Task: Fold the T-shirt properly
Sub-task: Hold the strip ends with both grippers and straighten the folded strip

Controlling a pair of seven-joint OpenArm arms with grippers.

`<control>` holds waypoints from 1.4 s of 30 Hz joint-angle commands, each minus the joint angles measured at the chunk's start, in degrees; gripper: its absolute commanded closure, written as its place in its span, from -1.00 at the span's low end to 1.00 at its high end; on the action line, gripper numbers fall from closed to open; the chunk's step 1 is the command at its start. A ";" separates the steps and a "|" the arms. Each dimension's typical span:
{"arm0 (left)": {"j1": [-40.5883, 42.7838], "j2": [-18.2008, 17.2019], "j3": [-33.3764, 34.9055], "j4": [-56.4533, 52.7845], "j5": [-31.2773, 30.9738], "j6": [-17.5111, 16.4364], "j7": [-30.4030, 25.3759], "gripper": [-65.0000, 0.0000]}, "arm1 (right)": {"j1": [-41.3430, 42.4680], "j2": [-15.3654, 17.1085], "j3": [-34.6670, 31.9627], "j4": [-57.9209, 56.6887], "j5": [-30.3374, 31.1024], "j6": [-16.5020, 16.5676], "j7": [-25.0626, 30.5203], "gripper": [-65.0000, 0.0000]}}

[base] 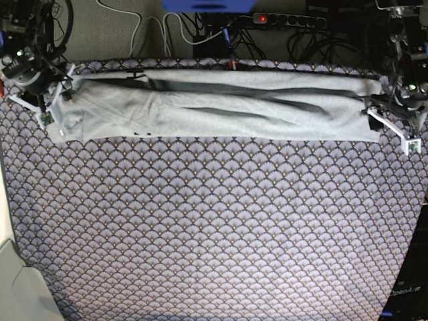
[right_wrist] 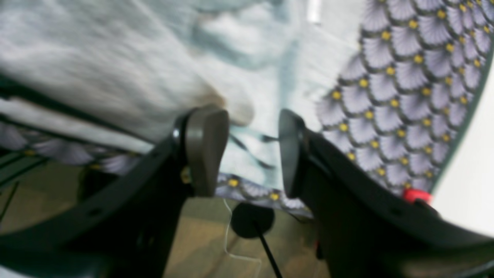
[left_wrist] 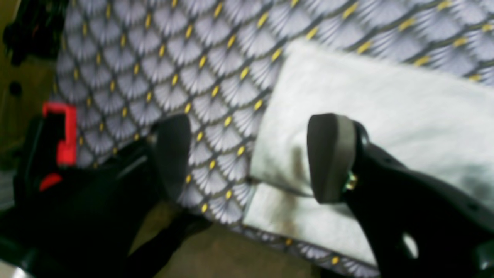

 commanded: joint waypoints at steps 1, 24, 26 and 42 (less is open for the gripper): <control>-0.25 -0.84 -0.39 0.40 0.39 0.25 -0.70 -0.42 | 0.53 0.86 0.40 0.91 0.64 -0.21 1.22 0.18; -3.51 2.50 0.05 -13.40 -4.53 0.25 -0.79 -0.42 | 1.67 0.94 -0.04 0.47 0.55 -0.21 1.22 0.18; -3.42 2.59 0.05 -14.19 -4.53 0.25 -0.79 -0.40 | 1.67 0.94 -0.04 0.47 0.55 -0.21 1.22 0.18; -2.98 2.33 -0.13 -13.40 -4.53 0.25 -0.43 0.77 | 2.46 0.86 -0.04 0.38 0.64 -0.21 1.31 0.33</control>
